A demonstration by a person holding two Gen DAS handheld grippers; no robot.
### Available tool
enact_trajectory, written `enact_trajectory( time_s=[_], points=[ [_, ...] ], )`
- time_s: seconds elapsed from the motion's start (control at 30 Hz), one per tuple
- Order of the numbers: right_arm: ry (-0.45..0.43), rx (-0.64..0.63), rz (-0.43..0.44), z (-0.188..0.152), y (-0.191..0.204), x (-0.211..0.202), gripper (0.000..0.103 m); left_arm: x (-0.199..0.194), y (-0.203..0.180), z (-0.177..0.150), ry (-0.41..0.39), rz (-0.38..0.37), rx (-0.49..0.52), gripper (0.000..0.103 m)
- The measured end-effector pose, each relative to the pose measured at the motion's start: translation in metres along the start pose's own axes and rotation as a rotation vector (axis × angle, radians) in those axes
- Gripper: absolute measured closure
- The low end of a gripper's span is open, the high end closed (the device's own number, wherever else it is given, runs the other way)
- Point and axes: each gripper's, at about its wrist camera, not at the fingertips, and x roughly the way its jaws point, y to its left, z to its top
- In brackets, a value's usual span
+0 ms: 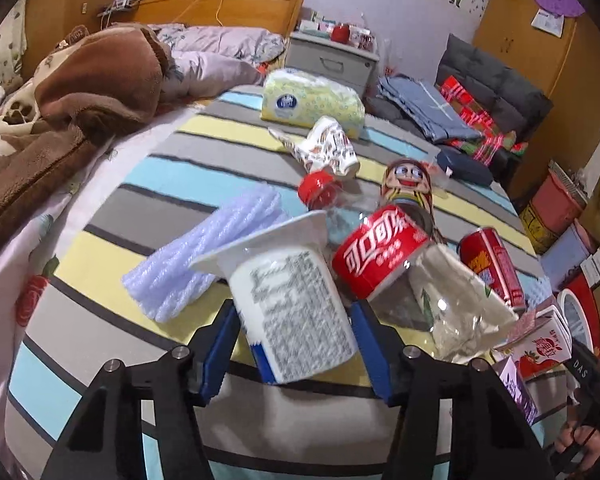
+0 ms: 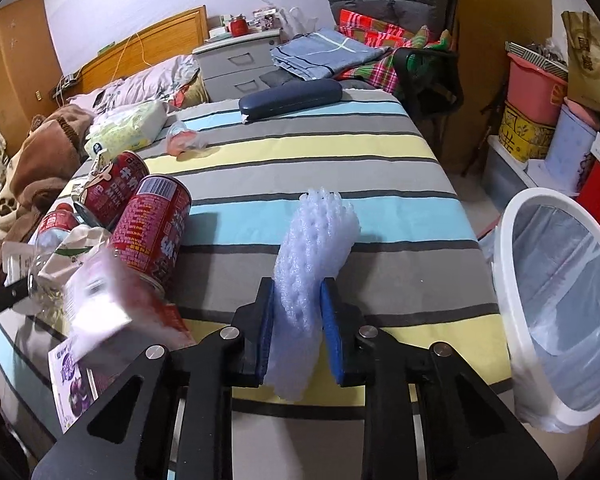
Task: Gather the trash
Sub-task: 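Carry the foam sleeve and yogurt cup over the white bin while both tools open to drop them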
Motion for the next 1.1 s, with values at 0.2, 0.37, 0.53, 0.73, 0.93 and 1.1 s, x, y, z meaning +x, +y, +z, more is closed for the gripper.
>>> enact_trajectory(
  time_s=[0.2, 0.37, 0.53, 0.73, 0.93, 1.1],
  points=[
    [-0.006, -0.005, 0.025, 0.000, 0.001, 0.002, 0.080, 0.001, 0.002, 0.006, -0.017, -0.001, -0.032, 0.045],
    [-0.026, 0.012, 0.054, -0.002, -0.002, -0.002, 0.080, 0.004, 0.001, 0.006, -0.011, -0.004, -0.035, 0.049],
    [-0.045, 0.016, 0.080, -0.004, -0.001, -0.008, 0.080, -0.009, -0.004, 0.004, -0.047, -0.008, -0.026, 0.050],
    [-0.073, 0.019, 0.093, -0.004, -0.002, -0.021, 0.080, -0.036, -0.018, 0.002, -0.104, -0.014, 0.015, 0.050],
    [-0.124, 0.021, 0.104, -0.003, -0.007, -0.041, 0.080, -0.065, -0.045, -0.002, -0.149, -0.044, 0.073, 0.050],
    [-0.167, 0.026, 0.098, -0.001, -0.016, -0.059, 0.080, -0.083, -0.081, -0.007, -0.171, -0.100, 0.137, 0.050]
  ],
)
